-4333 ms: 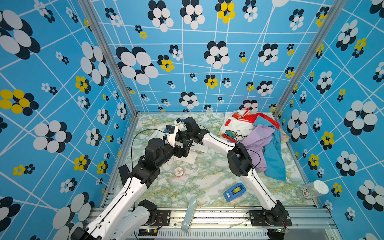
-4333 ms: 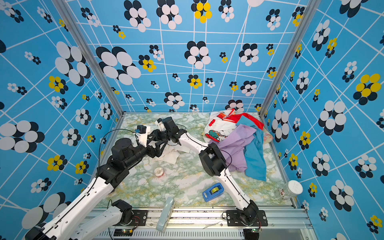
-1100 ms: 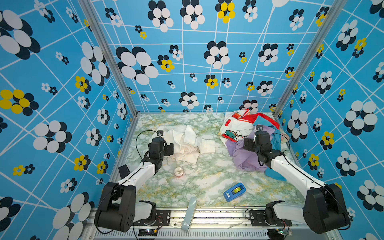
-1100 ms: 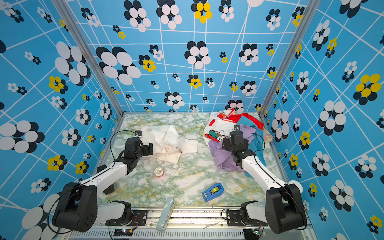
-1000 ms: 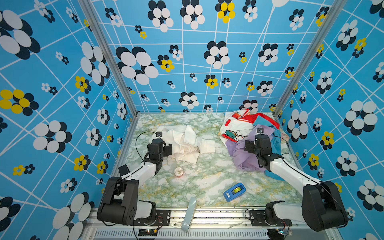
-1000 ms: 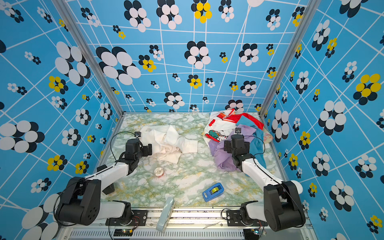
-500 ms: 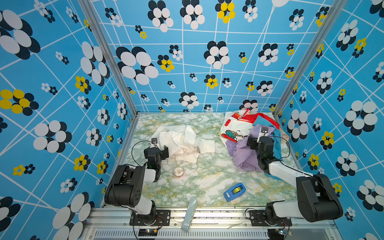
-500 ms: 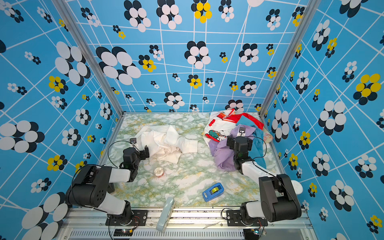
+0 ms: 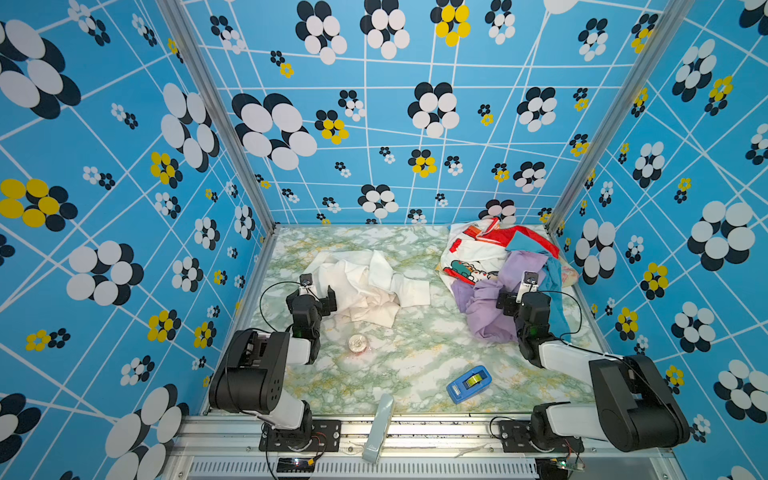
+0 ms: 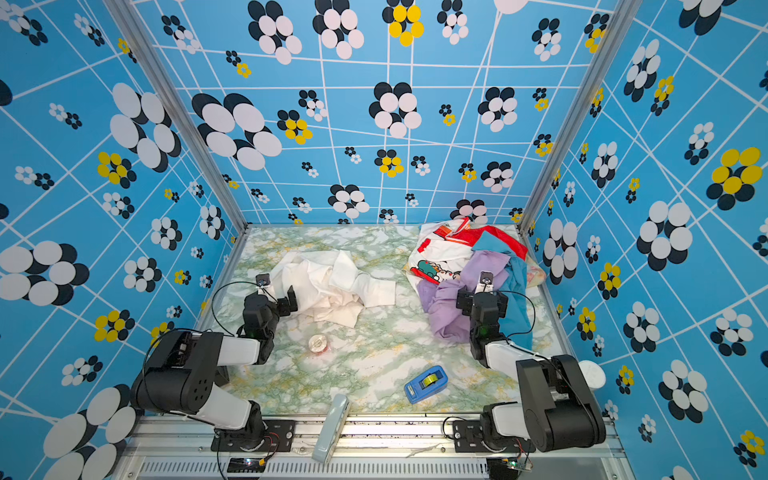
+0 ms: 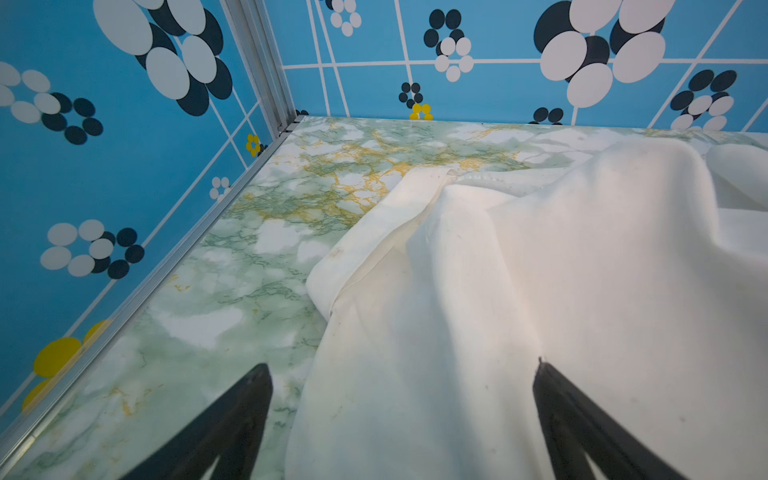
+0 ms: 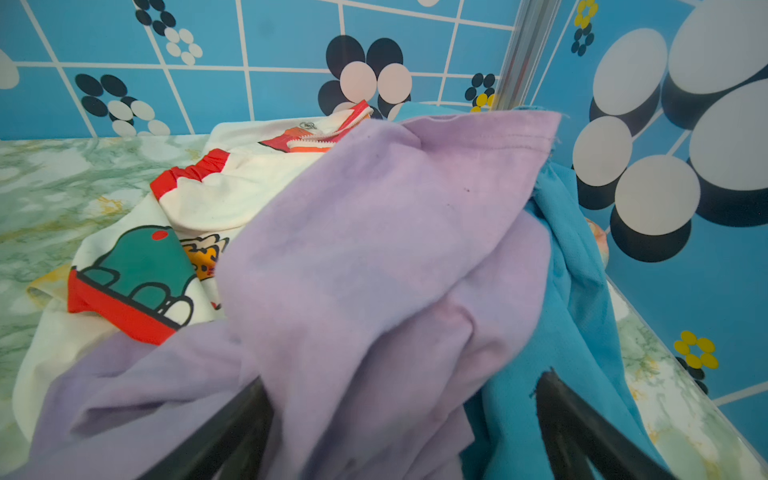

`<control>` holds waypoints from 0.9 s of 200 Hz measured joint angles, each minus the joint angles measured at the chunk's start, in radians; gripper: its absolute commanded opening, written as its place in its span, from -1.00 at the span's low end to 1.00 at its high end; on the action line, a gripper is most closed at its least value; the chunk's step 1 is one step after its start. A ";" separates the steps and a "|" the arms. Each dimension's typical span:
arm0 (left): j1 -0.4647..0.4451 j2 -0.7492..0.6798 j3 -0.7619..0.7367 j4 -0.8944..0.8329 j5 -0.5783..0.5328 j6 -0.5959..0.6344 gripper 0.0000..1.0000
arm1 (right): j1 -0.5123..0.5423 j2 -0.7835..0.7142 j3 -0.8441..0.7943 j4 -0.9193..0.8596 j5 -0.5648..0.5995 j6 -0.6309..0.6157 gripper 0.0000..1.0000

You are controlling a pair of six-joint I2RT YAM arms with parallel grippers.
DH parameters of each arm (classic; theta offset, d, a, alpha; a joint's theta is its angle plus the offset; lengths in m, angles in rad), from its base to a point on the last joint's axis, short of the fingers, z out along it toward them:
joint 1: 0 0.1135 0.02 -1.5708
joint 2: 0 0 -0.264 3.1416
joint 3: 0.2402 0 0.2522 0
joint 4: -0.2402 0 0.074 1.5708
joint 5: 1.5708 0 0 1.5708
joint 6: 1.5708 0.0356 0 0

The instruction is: Pick out a specific cloth from the pile

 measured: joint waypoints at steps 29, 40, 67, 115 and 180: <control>0.000 0.000 0.000 -0.008 0.000 -0.003 0.99 | 0.000 0.141 -0.008 0.142 -0.001 -0.004 0.98; 0.000 0.000 0.001 -0.008 0.001 -0.003 0.98 | 0.000 0.170 -0.008 0.154 -0.001 -0.004 0.99; 0.000 0.000 0.004 -0.008 0.001 -0.003 0.98 | -0.040 0.170 0.001 0.154 -0.028 -0.002 0.99; 0.000 0.000 0.006 -0.008 0.001 -0.003 0.98 | -0.057 0.170 0.005 0.154 -0.053 0.005 0.99; 0.000 0.000 0.006 -0.008 0.001 -0.003 0.98 | -0.057 0.170 0.005 0.154 -0.054 0.005 0.99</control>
